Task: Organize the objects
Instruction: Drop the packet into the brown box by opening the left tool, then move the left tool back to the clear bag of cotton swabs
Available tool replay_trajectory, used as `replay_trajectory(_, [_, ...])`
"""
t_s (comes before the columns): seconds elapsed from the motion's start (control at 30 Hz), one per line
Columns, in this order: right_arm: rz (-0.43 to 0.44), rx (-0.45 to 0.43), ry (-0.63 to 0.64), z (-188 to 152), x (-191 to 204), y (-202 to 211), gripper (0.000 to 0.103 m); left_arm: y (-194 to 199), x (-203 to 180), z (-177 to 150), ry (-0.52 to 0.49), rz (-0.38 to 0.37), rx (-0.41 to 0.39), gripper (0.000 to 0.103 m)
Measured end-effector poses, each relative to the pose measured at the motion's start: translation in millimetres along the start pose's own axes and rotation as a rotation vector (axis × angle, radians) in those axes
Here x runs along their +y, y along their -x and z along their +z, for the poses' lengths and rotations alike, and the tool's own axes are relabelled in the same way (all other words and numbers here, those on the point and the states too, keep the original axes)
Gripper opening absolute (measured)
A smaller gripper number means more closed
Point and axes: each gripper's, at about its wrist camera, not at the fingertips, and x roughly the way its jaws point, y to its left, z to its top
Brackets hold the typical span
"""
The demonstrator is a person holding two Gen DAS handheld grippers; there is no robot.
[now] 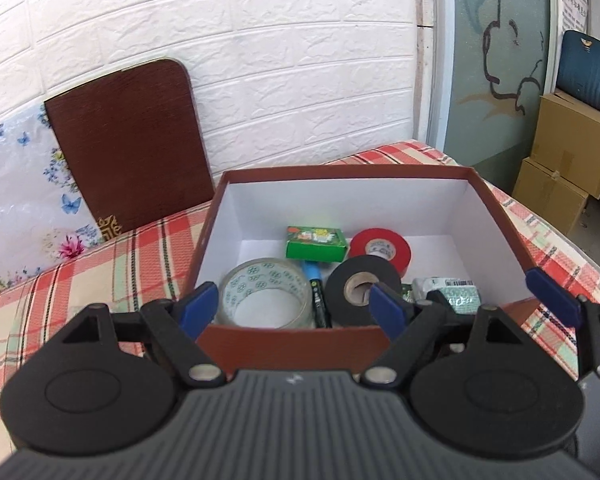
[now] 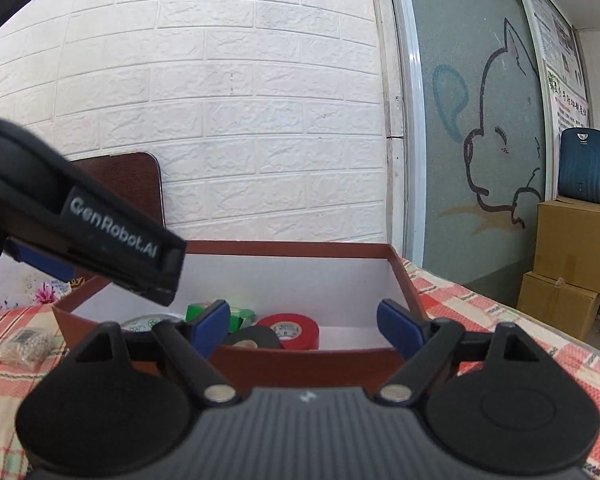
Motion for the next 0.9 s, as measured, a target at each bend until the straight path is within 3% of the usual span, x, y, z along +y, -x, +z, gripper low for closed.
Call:
replay_trajectory(0.57, [0.041, 0.008, -0.034, 9, 16, 54, 0.088, 55, 60, -38, 0.086, 0.076, -0.041, 0.088])
replay_trajectory(0.9, [0.159, 0.016, -0.205, 35, 27, 91, 0.088, 83, 95, -69, 0.105, 0.130, -0.069, 0.095])
